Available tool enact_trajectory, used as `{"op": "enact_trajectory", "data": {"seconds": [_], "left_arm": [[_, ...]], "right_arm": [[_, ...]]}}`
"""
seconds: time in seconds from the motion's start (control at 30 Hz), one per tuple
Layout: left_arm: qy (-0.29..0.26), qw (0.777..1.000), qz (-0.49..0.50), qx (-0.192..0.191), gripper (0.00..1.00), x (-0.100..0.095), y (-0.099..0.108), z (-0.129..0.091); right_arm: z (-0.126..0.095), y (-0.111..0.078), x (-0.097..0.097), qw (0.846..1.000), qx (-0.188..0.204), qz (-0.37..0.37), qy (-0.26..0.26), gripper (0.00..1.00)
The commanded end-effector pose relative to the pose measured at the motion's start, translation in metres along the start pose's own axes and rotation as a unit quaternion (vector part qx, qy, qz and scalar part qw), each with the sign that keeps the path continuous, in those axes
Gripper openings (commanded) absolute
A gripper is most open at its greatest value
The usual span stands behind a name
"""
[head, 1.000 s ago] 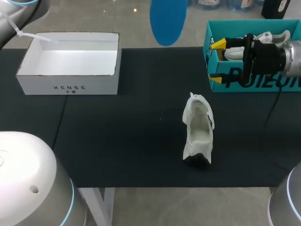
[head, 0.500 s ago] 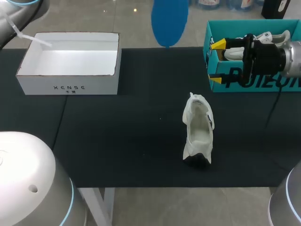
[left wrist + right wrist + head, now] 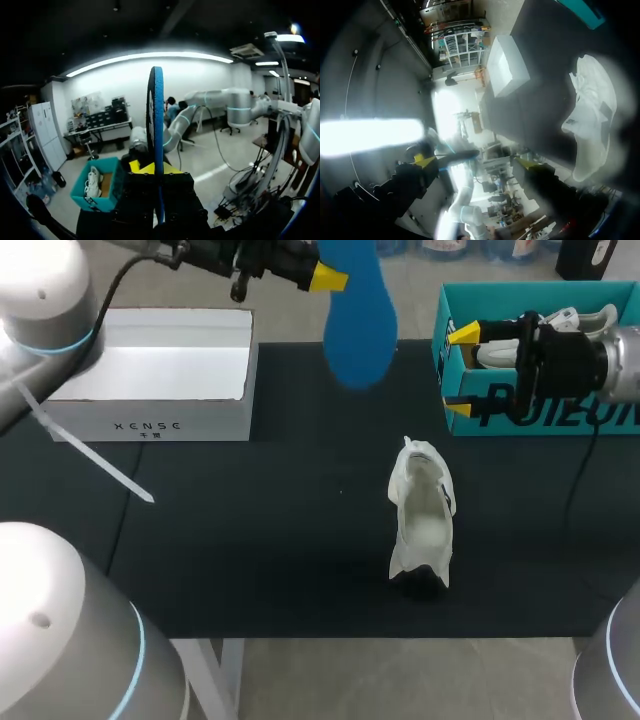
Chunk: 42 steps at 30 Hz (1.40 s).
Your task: Take the shoe out of the shoebox, open the shoe tongue, remove and reinsert the insole, then place the shoe into the shoebox
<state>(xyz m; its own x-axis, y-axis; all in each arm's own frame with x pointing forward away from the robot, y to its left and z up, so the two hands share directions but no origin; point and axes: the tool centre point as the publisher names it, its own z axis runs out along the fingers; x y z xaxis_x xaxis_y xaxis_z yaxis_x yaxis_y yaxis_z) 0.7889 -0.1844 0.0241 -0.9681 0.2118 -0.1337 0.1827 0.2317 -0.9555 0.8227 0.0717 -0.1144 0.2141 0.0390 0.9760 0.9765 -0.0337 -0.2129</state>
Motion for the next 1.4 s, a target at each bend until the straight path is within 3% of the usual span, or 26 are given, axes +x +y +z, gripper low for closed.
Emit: {"op": "enact_trajectory", "data": {"seconds": [0.03,0.7,0.83,0.97,1.13,1.4], "left_arm": [[-0.031,0.999,0.001,0.006,0.0,0.008,0.003,-0.001],[-0.031,0.999,0.001,0.006,0.0,0.008,0.003,-0.001],[-0.069,0.987,0.142,-0.01,0.0,0.025,-0.025,0.021],[-0.072,0.965,0.25,-0.028,0.0,0.044,-0.032,0.042],[-0.054,0.945,0.317,-0.053,0.0,0.065,-0.018,0.057],[-0.043,0.939,0.34,-0.033,0.0,0.074,0.009,0.054]], "right_arm": [[0.001,0.0,0.0,1.0,-0.001,0.0,0.0,1.0],[0.001,0.0,0.0,1.0,-0.001,0.0,0.0,1.0],[0.001,0.0,0.0,1.0,-0.001,0.0,0.0,1.0],[0.001,0.0,0.0,1.0,-0.001,0.0,0.0,1.0],[0.001,0.0,0.0,1.0,-0.001,0.0,0.0,1.0],[0.001,0.0,0.0,1.0,-0.001,0.0,0.0,1.0]]}}
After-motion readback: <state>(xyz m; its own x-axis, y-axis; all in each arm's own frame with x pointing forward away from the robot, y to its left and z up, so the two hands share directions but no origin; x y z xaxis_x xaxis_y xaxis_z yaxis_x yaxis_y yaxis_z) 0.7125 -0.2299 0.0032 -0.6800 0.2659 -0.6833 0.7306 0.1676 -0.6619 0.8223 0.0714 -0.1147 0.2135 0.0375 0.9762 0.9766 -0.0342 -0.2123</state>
